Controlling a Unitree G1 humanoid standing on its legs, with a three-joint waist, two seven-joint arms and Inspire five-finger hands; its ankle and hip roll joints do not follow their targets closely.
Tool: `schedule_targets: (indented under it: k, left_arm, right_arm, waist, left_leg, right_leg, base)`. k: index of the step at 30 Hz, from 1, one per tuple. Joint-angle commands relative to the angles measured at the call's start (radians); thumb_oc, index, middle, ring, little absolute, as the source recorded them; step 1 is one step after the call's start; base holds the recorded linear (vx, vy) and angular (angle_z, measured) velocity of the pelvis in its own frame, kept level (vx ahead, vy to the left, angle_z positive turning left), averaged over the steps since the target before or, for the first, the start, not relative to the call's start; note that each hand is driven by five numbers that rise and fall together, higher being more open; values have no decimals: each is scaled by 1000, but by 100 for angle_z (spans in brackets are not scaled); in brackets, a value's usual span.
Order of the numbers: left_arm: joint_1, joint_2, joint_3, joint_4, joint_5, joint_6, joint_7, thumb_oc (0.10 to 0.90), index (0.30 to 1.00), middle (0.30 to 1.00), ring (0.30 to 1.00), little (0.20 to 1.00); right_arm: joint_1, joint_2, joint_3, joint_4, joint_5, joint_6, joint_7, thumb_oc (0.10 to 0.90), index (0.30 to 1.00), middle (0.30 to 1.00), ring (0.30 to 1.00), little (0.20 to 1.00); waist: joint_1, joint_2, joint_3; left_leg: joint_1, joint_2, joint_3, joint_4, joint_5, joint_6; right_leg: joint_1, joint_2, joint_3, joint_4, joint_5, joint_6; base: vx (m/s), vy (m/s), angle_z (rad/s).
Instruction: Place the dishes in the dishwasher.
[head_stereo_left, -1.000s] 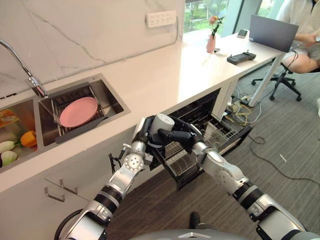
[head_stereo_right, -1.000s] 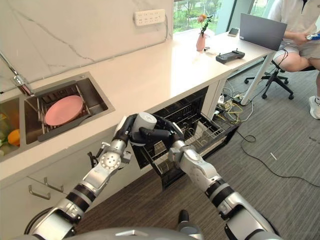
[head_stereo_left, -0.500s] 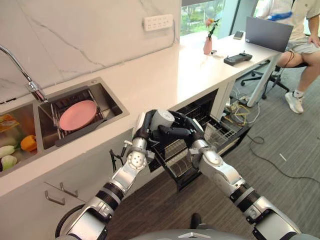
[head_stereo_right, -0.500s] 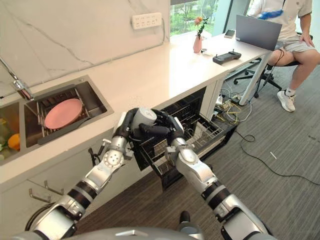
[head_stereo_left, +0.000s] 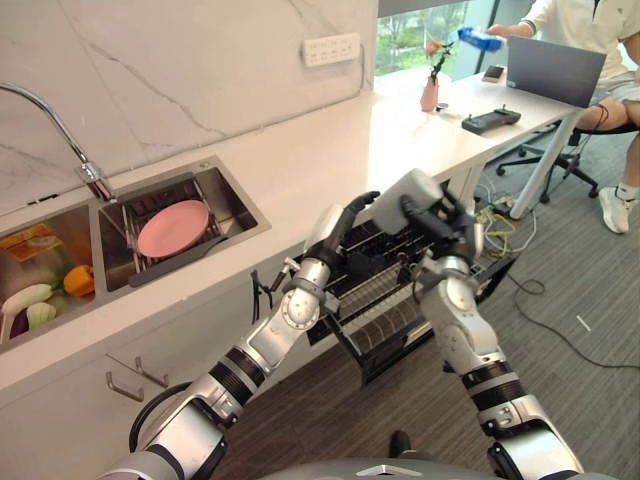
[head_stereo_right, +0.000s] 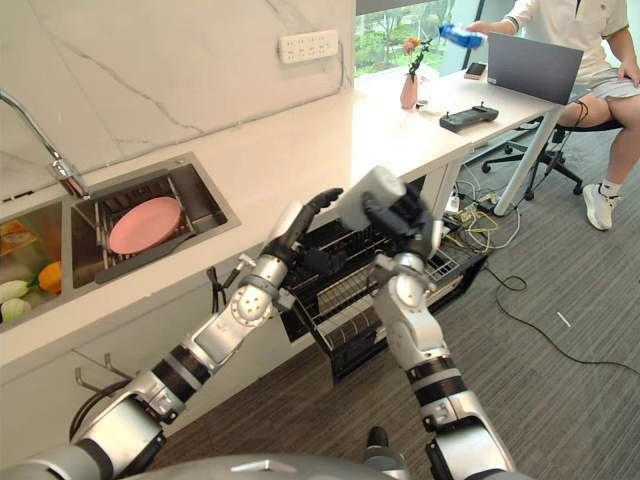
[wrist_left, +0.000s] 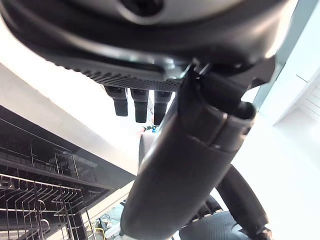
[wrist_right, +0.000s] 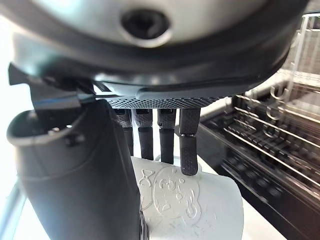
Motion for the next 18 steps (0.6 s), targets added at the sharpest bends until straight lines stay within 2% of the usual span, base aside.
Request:
schedule_targets:
  k: [1,5,9,10,12,13,15,16,17,18]
  left_arm:
    - [-112,6,-21,-91,35,-112,11,800,900,900,900,900]
    - [-67,42,13,-138,-8,-123,-31,800,900,900,900,900]
    - [52,97,82,-188,-134,-135,-92,800,900,900,900,900]
    - [130,131,122,-220,-203,-133,-134,800,900,900,900,900]
    - [177,146,144,-234,-236,-129,-155,800,900,900,900,900]
    - [256,170,192,-239,-280,-119,-183,800,900,900,900,900]
    - [301,179,213,-239,-297,-111,-196,800,900,900,900,900]
    - [376,196,257,-227,-306,-96,-222,800,900,900,900,900]
    - [380,197,260,-230,-306,-95,-223,800,900,900,900,900]
    - [442,213,291,-219,-301,-86,-246,800,900,900,900,900]
  right_arm:
    - [-161,-4,-75,-93,-113,-133,-11,400,300,300,300,300]
    - [-140,-46,-139,-97,-158,-128,-18,400,300,300,300,300]
    - [-70,-97,-187,-106,-195,-100,27,400,300,300,300,300]
    - [-25,-113,-198,-114,-192,-84,69,400,300,300,300,300]
    - [5,-120,-200,-116,-193,-72,94,400,300,300,300,300]
    - [51,-129,-199,-109,-192,-49,140,400,300,300,300,300]
    - [73,-132,-195,-104,-197,-33,164,400,300,300,300,300]
    - [110,-139,-193,-87,-218,2,209,400,300,300,300,300]
    - [111,-138,-192,-87,-219,3,210,400,300,300,300,300]
    - [129,-139,-184,-63,-225,22,248,400,300,300,300,300]
  waist:
    - [-10,-54,-26]
    - [-3,-56,-24]
    - [8,-61,-19]
    - [15,-63,-14]
    - [17,-65,-15]
    - [26,-68,-7]
    - [27,-70,-9]
    - [37,-72,-2]
    - [35,-73,-4]
    - [47,-74,0]
  left_leg:
    - [-28,-13,-15,11,-20,6]
    - [-30,-14,-23,10,-20,6]
    - [-34,-15,-30,10,-20,6]
    - [-36,-15,-31,11,-19,7]
    - [-36,-14,-32,11,-19,6]
    - [-42,-12,-35,12,-15,5]
    - [-44,-11,-37,12,-14,5]
    - [-50,-9,-42,12,-11,4]
    - [-50,-9,-43,12,-11,4]
    - [-55,-7,-47,13,-8,3]
  right_leg:
    - [91,-95,-17,24,-188,93]
    - [93,-95,-22,24,-189,94]
    - [96,-96,-27,25,-189,94]
    - [97,-97,-31,26,-190,94]
    - [98,-97,-33,26,-190,94]
    - [98,-97,-38,27,-190,93]
    - [99,-97,-41,27,-191,92]
    - [99,-97,-47,27,-192,91]
    - [99,-97,-48,27,-192,91]
    - [99,-97,-56,27,-193,91]
  base:
    - [0,0,0]
    - [0,0,0]
    - [-1,0,1]
    - [5,-3,9]
    - [4,-6,10]
    - [-7,-7,10]
    - [-3,-2,13]
    - [6,3,13]
    - [6,3,14]
    - [6,0,15]
